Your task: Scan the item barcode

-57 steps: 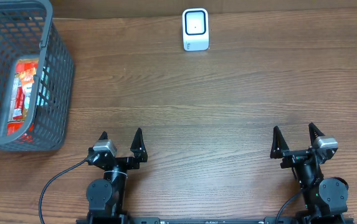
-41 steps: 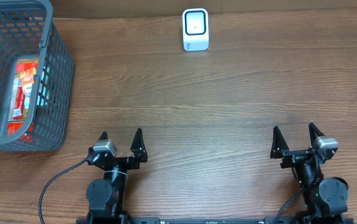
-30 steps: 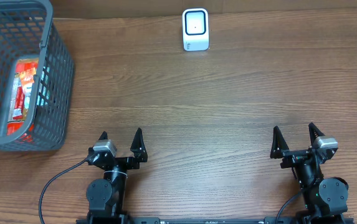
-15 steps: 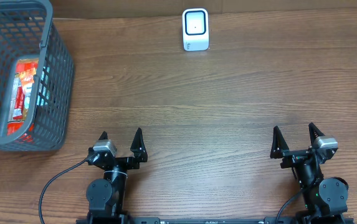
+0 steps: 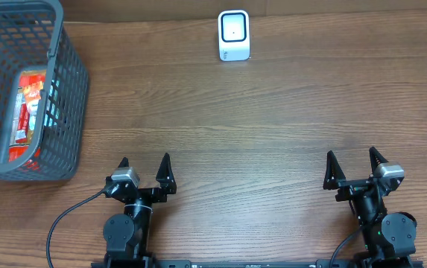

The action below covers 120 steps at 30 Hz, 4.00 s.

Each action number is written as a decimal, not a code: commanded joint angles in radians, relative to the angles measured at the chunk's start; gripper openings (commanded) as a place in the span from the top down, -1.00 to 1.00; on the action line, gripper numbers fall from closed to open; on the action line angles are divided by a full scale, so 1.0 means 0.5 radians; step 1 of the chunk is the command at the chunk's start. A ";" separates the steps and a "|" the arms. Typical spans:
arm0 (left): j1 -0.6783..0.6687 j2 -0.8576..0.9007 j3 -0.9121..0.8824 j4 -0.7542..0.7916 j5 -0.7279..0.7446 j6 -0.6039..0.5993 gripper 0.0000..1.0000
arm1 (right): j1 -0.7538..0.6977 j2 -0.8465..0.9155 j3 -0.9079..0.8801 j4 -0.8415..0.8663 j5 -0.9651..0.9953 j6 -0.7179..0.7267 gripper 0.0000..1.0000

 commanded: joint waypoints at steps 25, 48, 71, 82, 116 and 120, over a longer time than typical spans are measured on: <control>-0.014 -0.021 -0.008 -0.001 -0.020 0.031 -1.00 | -0.008 -0.016 -0.021 0.012 0.005 -0.008 -1.00; -0.014 -0.021 -0.008 -0.001 -0.020 0.031 -1.00 | -0.008 -0.016 -0.021 0.012 0.005 -0.008 -1.00; -0.014 -0.021 -0.008 0.004 -0.011 0.031 -1.00 | -0.008 -0.016 -0.021 0.012 0.005 -0.008 -1.00; -0.012 -0.021 -0.007 0.021 -0.117 0.031 -0.99 | -0.008 -0.016 -0.021 0.012 0.005 -0.008 -1.00; -0.014 1.505 2.562 -2.640 0.727 0.136 -0.99 | -0.008 -0.016 -0.021 0.012 0.005 -0.008 -1.00; -0.014 1.808 2.938 -2.830 0.700 0.150 -1.00 | -0.008 -0.016 -0.021 0.012 0.005 -0.008 -1.00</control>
